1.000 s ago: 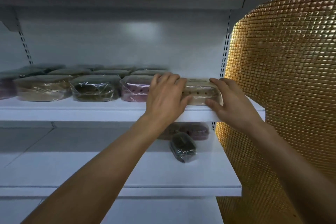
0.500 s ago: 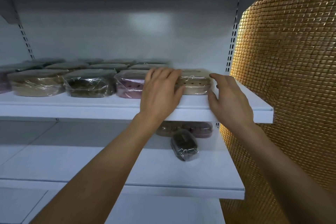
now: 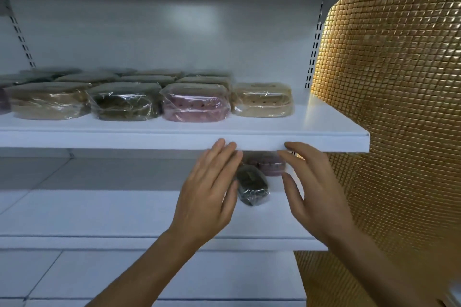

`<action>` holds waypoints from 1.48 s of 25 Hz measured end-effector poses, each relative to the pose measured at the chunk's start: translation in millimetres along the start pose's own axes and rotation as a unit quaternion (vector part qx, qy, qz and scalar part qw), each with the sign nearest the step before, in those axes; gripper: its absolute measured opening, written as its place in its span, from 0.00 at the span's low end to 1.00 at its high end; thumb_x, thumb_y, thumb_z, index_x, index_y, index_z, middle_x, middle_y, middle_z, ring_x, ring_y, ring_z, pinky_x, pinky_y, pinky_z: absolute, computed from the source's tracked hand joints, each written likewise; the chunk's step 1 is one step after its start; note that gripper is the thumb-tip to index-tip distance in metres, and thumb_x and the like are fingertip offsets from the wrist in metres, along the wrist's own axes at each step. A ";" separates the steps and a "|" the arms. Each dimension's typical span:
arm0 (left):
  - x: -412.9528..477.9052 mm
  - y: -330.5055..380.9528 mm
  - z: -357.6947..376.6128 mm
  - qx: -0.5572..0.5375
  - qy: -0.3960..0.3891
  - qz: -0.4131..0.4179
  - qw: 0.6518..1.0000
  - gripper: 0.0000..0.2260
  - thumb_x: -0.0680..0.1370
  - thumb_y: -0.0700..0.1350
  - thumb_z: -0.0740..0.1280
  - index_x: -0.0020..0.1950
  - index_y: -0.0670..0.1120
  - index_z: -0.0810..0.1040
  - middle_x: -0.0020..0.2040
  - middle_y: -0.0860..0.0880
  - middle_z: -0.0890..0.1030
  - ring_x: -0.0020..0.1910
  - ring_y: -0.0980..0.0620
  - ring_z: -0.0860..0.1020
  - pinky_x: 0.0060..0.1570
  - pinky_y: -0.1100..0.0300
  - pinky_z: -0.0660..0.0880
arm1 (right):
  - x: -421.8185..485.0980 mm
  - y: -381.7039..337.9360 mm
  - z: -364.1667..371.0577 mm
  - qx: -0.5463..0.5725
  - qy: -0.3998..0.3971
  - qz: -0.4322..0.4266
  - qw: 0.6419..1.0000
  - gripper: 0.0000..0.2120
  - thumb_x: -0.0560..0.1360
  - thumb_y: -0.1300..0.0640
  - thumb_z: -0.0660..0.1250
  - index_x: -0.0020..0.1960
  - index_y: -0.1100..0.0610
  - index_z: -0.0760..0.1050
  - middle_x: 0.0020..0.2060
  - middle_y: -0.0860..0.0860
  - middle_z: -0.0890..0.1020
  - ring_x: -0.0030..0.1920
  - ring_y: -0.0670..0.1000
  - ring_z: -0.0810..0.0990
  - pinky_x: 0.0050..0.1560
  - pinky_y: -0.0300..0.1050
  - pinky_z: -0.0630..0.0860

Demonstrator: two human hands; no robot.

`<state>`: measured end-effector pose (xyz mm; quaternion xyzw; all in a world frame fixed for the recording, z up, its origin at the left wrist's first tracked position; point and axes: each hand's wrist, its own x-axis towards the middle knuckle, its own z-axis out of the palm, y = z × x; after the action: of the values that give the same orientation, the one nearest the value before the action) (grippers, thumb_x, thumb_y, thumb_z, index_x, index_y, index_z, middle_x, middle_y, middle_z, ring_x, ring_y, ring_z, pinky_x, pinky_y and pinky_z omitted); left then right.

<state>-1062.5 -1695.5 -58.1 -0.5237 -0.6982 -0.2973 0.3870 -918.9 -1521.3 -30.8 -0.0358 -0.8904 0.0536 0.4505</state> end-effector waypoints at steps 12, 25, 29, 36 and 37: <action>-63.8 -23.6 88.2 0.008 -0.283 -0.175 0.943 0.32 0.82 0.51 0.61 0.82 0.50 0.48 0.82 0.50 0.51 0.80 0.51 0.50 0.75 0.53 0.61 | -66.7 27.6 87.5 0.023 -0.232 0.157 0.960 0.30 0.81 0.49 0.62 0.79 0.55 0.56 0.77 0.51 0.61 0.76 0.49 0.57 0.73 0.40 0.54; -92.8 -64.5 151.7 -0.158 -0.271 -0.372 0.873 0.36 0.79 0.49 0.69 0.81 0.55 0.51 0.81 0.52 0.51 0.78 0.50 0.56 0.74 0.51 0.62 | -51.1 70.0 195.0 0.079 -0.282 0.333 0.896 0.54 0.68 0.34 0.71 0.80 0.52 0.42 0.75 0.58 0.55 0.71 0.62 0.59 0.70 0.57 0.62; -93.6 -79.1 156.9 -0.150 -0.257 -0.354 0.887 0.35 0.79 0.45 0.68 0.80 0.55 0.53 0.81 0.53 0.52 0.78 0.50 0.58 0.73 0.50 0.66 | -59.6 60.0 223.4 -0.005 -0.219 0.348 0.911 0.52 0.66 0.30 0.69 0.78 0.52 0.51 0.70 0.58 0.64 0.67 0.62 0.67 0.67 0.59 0.63; -96.3 -71.7 155.8 -0.108 -0.226 -0.321 0.914 0.38 0.78 0.46 0.69 0.81 0.56 0.49 0.81 0.53 0.52 0.79 0.51 0.53 0.75 0.48 0.61 | -71.7 67.6 216.2 0.104 -0.149 0.299 0.937 0.40 0.68 0.42 0.74 0.74 0.50 0.60 0.63 0.55 0.70 0.61 0.57 0.72 0.61 0.56 0.74; -96.4 -71.5 154.7 -0.107 -0.221 -0.311 0.918 0.40 0.76 0.47 0.70 0.81 0.56 0.49 0.81 0.53 0.51 0.80 0.51 0.51 0.75 0.46 0.61 | -74.6 69.7 211.0 0.143 -0.175 0.289 0.930 0.40 0.69 0.43 0.74 0.75 0.48 0.59 0.66 0.54 0.68 0.64 0.55 0.71 0.63 0.53 0.74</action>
<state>-1152.0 -1636.5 -221.9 -0.3710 -0.8578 -0.3517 0.0524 -1043.8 -1473.9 -223.4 -0.2169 -0.8890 0.3141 0.2531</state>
